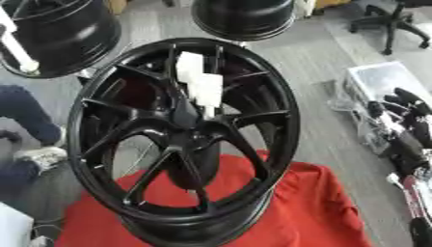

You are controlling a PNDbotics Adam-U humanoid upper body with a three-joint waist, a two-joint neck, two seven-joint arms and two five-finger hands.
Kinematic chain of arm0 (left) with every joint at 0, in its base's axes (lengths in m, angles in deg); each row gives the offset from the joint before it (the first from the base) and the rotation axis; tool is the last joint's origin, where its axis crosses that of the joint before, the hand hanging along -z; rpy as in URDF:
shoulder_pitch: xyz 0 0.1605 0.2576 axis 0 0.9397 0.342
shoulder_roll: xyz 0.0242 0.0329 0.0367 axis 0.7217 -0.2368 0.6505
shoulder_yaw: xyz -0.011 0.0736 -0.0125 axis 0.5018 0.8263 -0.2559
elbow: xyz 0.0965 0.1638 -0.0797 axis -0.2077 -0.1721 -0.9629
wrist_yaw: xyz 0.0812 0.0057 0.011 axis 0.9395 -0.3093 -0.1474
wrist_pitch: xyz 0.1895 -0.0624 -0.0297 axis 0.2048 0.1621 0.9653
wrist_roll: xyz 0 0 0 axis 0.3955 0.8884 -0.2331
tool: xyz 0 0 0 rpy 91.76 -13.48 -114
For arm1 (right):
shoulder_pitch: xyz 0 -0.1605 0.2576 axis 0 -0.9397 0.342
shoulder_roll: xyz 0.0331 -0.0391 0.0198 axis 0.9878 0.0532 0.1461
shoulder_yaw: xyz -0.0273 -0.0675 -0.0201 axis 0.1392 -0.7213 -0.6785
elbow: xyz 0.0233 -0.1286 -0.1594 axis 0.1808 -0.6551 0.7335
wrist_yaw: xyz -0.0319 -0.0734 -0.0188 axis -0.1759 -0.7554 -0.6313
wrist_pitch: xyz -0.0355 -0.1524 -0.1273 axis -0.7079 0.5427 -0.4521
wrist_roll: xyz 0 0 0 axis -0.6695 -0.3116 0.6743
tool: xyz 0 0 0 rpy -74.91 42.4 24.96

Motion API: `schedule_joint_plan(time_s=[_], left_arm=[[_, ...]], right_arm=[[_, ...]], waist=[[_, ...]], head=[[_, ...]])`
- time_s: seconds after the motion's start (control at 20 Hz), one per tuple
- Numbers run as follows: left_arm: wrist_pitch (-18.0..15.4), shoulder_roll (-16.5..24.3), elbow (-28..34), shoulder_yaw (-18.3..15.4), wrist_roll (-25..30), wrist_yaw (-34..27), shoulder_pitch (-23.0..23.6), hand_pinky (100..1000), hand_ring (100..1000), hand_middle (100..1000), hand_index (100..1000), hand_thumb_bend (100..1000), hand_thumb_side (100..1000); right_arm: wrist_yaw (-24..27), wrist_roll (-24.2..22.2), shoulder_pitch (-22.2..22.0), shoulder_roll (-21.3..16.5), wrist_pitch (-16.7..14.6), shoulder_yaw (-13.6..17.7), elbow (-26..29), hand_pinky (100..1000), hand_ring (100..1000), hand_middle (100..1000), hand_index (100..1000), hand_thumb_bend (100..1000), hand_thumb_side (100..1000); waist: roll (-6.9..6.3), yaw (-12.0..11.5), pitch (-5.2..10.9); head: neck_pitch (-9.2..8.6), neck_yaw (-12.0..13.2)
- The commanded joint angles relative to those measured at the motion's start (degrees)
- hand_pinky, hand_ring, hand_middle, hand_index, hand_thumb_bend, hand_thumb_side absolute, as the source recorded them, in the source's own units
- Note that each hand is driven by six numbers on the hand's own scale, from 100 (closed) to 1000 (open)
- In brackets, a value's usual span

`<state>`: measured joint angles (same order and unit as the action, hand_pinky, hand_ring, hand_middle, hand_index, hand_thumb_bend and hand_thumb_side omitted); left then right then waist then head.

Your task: Pull the pin out of the wheel hub.

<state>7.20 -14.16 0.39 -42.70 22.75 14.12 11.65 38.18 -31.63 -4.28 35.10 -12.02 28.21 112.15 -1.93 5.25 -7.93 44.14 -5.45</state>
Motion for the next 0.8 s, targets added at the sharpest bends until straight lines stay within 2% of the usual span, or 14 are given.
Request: schedule_joint_plan(time_s=[0.05, 0.15, 0.2, 0.25, 0.3, 0.45, 0.65, 0.8], left_arm=[[2.8, -0.9, -3.8, -2.7, -1.4, 2.2, 2.2, 657, 790, 639, 635, 253, 502], [3.8, -2.7, -6.7, -3.4, -2.3, 3.3, 5.1, 671, 812, 677, 667, 263, 507], [3.8, -3.5, -8.1, -3.8, -2.9, 3.9, 6.5, 696, 851, 734, 717, 317, 532], [3.6, -4.4, -9.5, -4.1, -3.4, 4.6, 7.9, 704, 863, 750, 733, 328, 542], [3.1, -5.2, -10.9, -4.6, -4.0, 5.2, 9.3, 738, 906, 808, 790, 397, 593], [0.9, -7.5, -14.0, -6.3, -5.7, 6.5, 13.6, 783, 959, 878, 855, 513, 713], [-1.1, -9.1, -14.4, -8.1, -7.5, 6.6, 17.6, 789, 982, 896, 859, 525, 744], [-1.4, -12.7, -11.7, -10.9, -10.1, 4.9, 19.5, 744, 963, 837, 795, 428, 724]], right_arm=[[-0.2, 0.5, 0.3, -1.0, -0.1, 0.5, 0.9, 818, 791, 727, 831, 579, 373], [-0.2, 0.4, 0.3, -0.9, 0.0, 0.4, 0.9, 818, 791, 727, 831, 579, 373], [-0.2, 0.3, 0.4, -0.9, 0.0, 0.3, 0.9, 818, 791, 727, 831, 580, 374], [-0.2, 0.2, 0.4, -0.8, 0.0, 0.2, 0.9, 818, 791, 727, 831, 580, 374], [-0.2, 0.1, 0.4, -0.8, 0.0, 0.1, 0.9, 818, 791, 727, 831, 580, 374], [-0.1, -0.1, 0.4, -0.7, 0.0, 0.0, 0.8, 818, 791, 727, 831, 580, 374], [0.0, -0.2, 0.4, -0.6, 0.0, -0.2, 0.8, 818, 791, 727, 831, 580, 374], [0.0, -0.2, 0.5, -0.4, 0.0, -0.1, 0.8, 819, 791, 727, 831, 580, 374]], waist=[[0.13, 0.0, 0.49], [0.20, 0.2, 0.52], [0.25, 0.3, 0.55], [0.31, 0.5, 0.56], [0.36, 0.6, 0.58], [0.49, 1.1, 0.64], [0.62, 1.4, 0.69], [0.68, 1.3, 0.61]], head=[[-0.36, -0.2], [-0.16, 0.0], [-0.09, 0.1], [-0.05, 0.3], [-0.04, 0.4], [-0.02, 0.9], [-0.02, 1.1], [-0.02, 0.9]])
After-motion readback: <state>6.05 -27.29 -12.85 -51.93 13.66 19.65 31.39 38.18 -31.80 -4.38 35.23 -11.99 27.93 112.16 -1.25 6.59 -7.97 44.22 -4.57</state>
